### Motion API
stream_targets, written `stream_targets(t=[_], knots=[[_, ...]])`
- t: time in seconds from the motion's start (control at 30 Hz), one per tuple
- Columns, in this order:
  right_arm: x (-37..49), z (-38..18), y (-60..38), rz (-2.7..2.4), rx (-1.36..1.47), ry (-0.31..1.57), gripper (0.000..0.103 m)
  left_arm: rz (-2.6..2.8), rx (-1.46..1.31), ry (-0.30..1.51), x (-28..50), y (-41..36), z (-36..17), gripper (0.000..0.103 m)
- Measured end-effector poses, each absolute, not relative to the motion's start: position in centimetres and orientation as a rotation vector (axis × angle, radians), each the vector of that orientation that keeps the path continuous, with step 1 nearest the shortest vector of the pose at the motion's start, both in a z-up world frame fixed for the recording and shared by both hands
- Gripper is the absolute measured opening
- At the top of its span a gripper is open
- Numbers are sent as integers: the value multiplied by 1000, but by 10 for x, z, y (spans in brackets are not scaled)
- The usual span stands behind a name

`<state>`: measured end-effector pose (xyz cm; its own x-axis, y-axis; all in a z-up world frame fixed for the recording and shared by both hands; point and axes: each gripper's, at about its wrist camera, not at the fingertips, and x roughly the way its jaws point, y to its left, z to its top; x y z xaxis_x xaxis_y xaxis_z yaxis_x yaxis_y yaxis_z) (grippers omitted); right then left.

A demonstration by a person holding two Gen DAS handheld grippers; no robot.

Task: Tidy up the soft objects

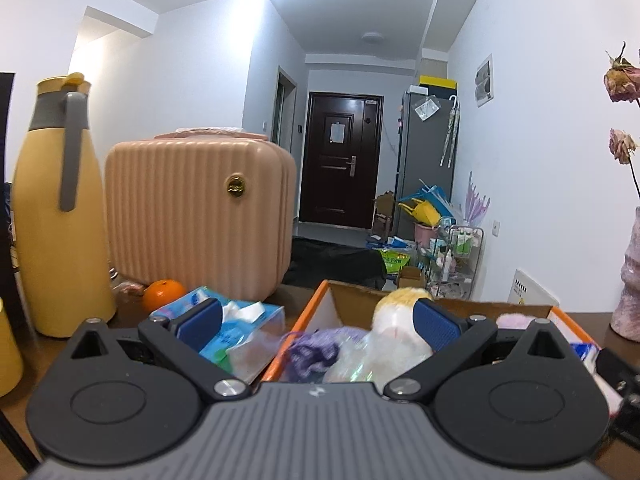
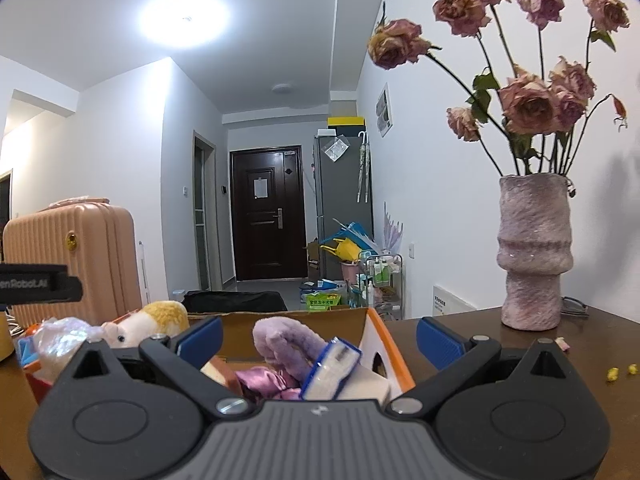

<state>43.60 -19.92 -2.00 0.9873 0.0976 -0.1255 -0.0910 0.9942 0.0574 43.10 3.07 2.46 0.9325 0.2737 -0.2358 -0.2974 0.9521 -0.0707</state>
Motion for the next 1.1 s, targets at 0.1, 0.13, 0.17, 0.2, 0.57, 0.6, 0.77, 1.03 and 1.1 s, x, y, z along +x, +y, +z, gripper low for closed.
stream_targets(t=[0.1, 0.13, 0.17, 0.2, 0.57, 0.6, 0.77, 1.03, 1.1], knots=[[420, -20, -205, 93, 49, 129, 103, 295, -93, 233, 414, 34, 23, 103], [414, -20, -206, 92, 48, 130, 103, 295, -87, 235, 407, 35, 22, 103], [408, -20, -208, 92, 46, 131, 103, 294, -82, 238, 401, 35, 22, 103], [403, -20, -209, 92, 44, 132, 103, 293, -76, 241, 395, 36, 21, 103], [331, -18, -222, 105, 19, 144, 103, 258, -37, 243, 321, 36, 23, 103], [325, -17, -223, 107, 18, 148, 103, 251, -36, 242, 313, 35, 24, 103], [291, -16, -226, 120, 6, 188, 103, 206, -37, 237, 275, 32, 25, 103], [228, -14, -237, 134, 48, 230, 103, 157, -32, 248, 207, 24, 22, 103], [210, -14, -241, 134, 61, 250, 103, 129, -45, 265, 188, 23, 16, 103]])
